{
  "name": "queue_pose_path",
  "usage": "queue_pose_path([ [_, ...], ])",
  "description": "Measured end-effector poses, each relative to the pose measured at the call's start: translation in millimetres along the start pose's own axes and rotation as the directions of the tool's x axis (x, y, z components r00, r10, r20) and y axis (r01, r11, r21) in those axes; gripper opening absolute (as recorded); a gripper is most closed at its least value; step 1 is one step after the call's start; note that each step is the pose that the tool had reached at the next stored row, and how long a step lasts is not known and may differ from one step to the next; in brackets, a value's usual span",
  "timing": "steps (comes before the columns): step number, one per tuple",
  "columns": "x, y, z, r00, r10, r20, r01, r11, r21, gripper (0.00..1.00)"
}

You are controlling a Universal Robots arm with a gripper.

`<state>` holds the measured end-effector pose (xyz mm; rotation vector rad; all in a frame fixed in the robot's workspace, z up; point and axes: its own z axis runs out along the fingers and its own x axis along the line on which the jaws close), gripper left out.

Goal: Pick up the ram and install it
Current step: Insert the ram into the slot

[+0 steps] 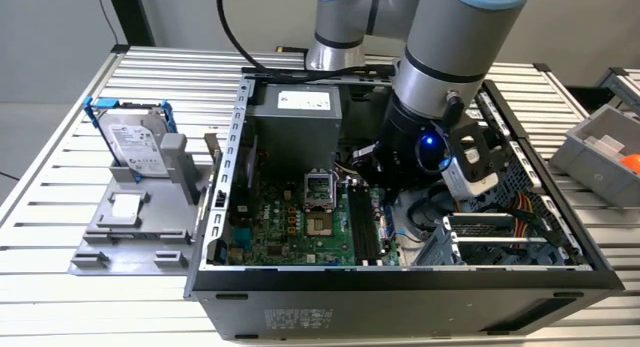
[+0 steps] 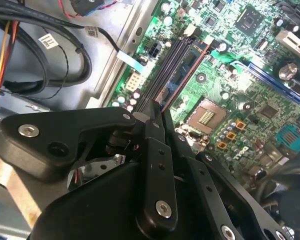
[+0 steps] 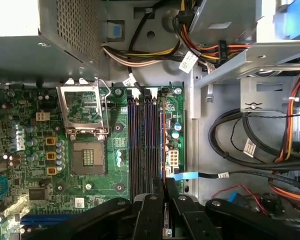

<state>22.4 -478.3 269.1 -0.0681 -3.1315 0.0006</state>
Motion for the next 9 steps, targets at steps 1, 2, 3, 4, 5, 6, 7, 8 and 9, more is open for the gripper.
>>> queue_pose_path([
  [1,0.1,0.0,1.8,1.0000,0.000,0.0000,0.000,1.0000,0.0003,0.00],
  [2,0.2,0.0,3.6,1.0000,0.000,0.0000,0.000,1.0000,0.0008,0.00],
  [3,0.2,0.0,5.4,1.0000,0.000,0.0000,0.000,1.0000,0.0009,0.00],
  [4,0.3,0.0,7.2,1.0000,0.000,0.0000,0.000,1.0000,0.0012,0.00],
  [5,0.5,0.0,9.1,1.0000,0.000,0.0001,0.000,1.0000,0.0015,0.00],
  [6,0.6,0.0,10.9,1.0000,0.000,0.0001,0.000,1.0000,0.0019,0.00],
  [7,0.6,0.0,12.8,1.0000,0.000,0.0001,0.000,1.0000,0.0021,0.00],
  [8,0.7,0.0,14.5,1.0000,0.000,0.0001,0.000,1.0000,0.0022,0.00],
  [9,0.7,0.0,16.3,1.0000,0.000,0.0001,0.000,1.0000,0.0022,0.00],
])
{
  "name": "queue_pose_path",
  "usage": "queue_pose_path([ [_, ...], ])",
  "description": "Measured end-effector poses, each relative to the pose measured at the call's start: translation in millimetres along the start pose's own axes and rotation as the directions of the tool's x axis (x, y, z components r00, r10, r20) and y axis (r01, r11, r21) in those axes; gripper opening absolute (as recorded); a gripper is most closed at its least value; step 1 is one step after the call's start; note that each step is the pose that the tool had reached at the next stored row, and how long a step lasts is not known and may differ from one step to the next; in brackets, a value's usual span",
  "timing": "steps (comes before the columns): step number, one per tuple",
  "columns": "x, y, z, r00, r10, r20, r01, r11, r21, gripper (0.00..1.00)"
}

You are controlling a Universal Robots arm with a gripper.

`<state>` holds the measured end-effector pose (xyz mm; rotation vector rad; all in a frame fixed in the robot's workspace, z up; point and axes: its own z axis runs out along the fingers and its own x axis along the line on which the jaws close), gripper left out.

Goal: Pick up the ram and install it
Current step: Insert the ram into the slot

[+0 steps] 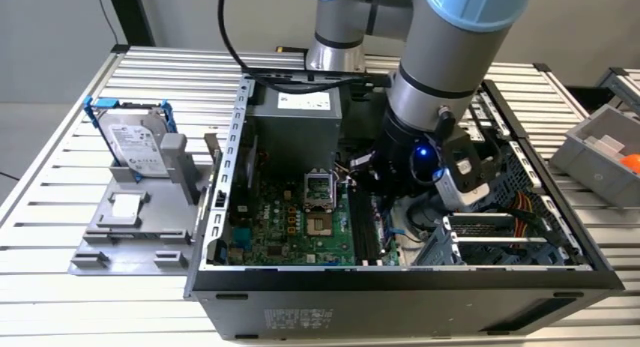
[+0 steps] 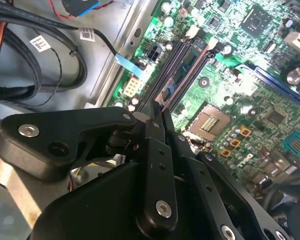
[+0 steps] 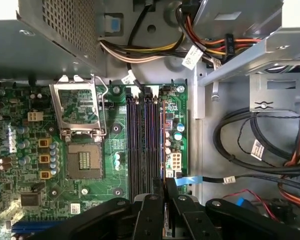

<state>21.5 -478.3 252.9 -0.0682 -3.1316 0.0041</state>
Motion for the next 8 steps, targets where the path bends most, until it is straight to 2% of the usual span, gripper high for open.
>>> queue_pose_path([
  [8,0.2,2.6,14.6,1.0000,0.000,0.0004,0.000,1.0000,0.0000,0.00],
])
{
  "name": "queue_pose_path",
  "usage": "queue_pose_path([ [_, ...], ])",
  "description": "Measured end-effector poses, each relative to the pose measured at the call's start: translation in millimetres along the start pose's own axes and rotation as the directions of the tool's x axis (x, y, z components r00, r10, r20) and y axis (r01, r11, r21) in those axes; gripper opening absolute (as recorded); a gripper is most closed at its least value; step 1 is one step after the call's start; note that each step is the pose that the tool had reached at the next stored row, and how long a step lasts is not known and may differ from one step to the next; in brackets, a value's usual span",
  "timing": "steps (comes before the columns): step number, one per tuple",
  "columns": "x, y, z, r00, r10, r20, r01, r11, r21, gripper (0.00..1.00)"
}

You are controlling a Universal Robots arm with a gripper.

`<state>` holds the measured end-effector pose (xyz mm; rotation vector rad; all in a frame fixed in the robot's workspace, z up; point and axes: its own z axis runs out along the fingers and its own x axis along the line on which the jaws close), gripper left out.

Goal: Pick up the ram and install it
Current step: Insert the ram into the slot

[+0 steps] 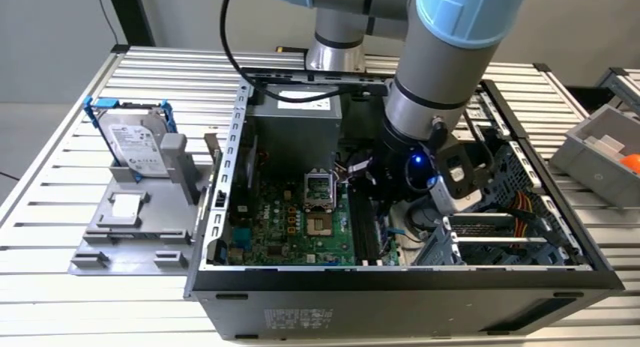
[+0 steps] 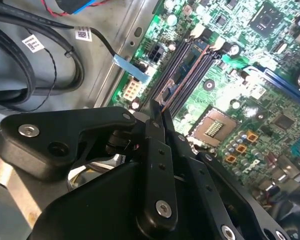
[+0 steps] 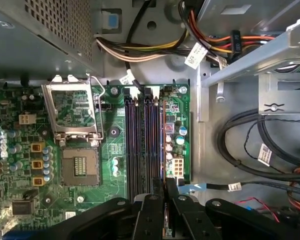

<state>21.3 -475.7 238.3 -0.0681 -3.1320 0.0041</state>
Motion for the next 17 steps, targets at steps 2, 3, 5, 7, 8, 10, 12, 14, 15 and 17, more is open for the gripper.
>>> queue_pose_path([
  [2,0.1,0.0,3.2,1.0000,-0.001,0.0000,0.001,1.0000,0.0001,0.00],
  [3,0.4,0.0,4.4,1.0000,-0.001,0.0000,0.001,1.0000,0.0000,0.00],
  [5,1.2,-0.1,5.6,1.0000,-0.003,0.0000,0.003,1.0000,0.0001,0.00],
  [7,1.5,0.1,6.1,1.0000,-0.009,0.0000,0.009,1.0000,0.0002,0.00],
  [8,1.6,0.1,6.7,0.9999,-0.012,0.0001,0.012,0.9999,0.0000,0.00],
  [10,1.7,0.3,8.6,0.9999,-0.015,0.0001,0.015,0.9999,0.0001,0.00],
  [12,1.7,1.0,11.0,0.9999,-0.015,0.0001,0.015,0.9999,0.0001,0.00],
  [14,1.8,1.9,12.6,0.9999,-0.015,0.0000,0.015,0.9999,0.0003,0.00],
  [15,1.8,2.4,12.9,0.9999,-0.015,0.0000,0.015,0.9999,0.0003,0.00],
  [17,1.8,2.7,13.4,0.9999,-0.015,0.0000,0.015,0.9999,0.0002,0.00],
])
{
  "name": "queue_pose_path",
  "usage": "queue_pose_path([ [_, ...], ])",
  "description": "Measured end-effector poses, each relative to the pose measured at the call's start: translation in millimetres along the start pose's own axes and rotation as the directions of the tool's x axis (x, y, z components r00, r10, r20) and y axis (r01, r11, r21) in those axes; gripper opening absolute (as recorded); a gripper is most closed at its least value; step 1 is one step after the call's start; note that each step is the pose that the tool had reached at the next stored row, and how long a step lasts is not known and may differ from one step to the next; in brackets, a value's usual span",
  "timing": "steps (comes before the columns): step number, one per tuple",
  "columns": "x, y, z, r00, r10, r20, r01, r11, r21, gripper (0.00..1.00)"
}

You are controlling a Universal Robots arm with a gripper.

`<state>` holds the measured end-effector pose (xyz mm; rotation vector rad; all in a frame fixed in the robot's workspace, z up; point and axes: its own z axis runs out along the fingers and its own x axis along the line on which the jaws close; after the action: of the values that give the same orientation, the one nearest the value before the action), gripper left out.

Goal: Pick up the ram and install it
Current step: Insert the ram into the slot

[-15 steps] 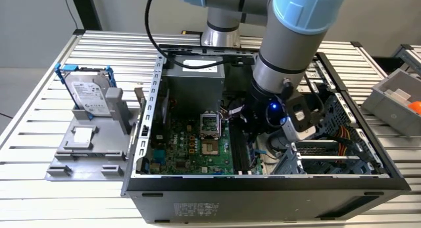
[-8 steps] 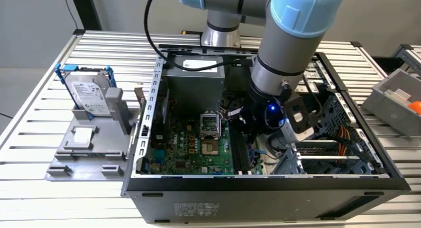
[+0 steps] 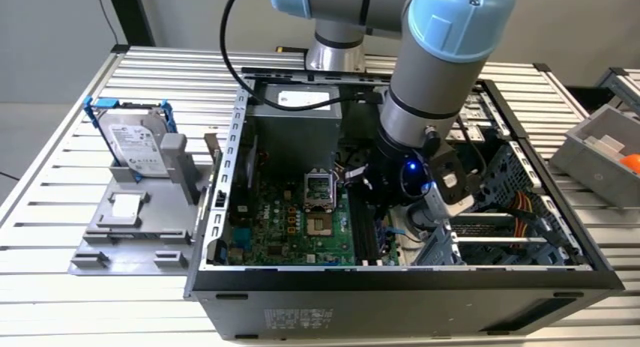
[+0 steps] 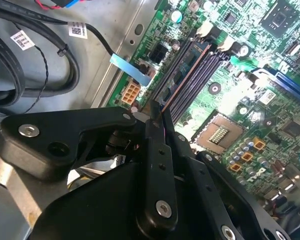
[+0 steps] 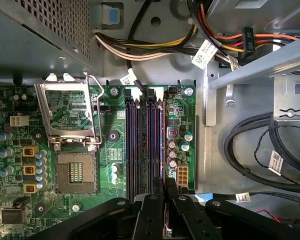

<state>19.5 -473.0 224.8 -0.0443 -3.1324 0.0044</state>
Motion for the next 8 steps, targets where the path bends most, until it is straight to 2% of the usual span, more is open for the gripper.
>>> queue_pose_path([
  [8,0.0,0.4,3.1,1.0000,0.000,0.0000,0.000,1.0000,0.0002,0.00],
])
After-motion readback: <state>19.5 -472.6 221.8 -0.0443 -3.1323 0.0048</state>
